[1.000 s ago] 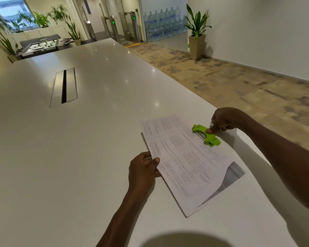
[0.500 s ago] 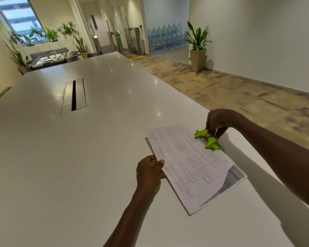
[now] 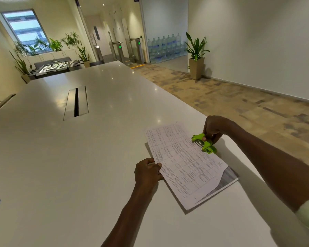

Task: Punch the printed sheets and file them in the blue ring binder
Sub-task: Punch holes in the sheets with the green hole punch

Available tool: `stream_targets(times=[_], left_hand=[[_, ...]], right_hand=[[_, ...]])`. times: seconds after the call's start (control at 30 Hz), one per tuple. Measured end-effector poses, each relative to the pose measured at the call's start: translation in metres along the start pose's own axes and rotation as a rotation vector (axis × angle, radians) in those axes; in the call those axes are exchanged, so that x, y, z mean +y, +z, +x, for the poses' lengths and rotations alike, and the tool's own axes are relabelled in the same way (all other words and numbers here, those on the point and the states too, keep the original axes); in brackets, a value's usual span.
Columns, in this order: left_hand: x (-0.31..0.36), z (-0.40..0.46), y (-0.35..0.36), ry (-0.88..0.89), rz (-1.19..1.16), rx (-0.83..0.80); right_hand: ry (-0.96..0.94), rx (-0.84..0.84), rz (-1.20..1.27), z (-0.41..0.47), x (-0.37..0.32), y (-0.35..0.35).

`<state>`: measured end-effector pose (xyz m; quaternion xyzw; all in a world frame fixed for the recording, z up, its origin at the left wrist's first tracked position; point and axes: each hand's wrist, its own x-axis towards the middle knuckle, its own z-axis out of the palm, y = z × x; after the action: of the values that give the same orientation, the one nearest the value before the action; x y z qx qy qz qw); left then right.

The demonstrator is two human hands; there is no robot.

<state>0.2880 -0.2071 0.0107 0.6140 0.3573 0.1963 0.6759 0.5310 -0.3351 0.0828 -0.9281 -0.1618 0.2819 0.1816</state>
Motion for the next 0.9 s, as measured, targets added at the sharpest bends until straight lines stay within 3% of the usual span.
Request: stream_targets(times=[0.9], left_hand=[[-0.004,-0.019,-0.042,0.068,0.181,0.09]], right_hand=[[0.038,0.009,0.023,-0.006,-0.005,0.004]])
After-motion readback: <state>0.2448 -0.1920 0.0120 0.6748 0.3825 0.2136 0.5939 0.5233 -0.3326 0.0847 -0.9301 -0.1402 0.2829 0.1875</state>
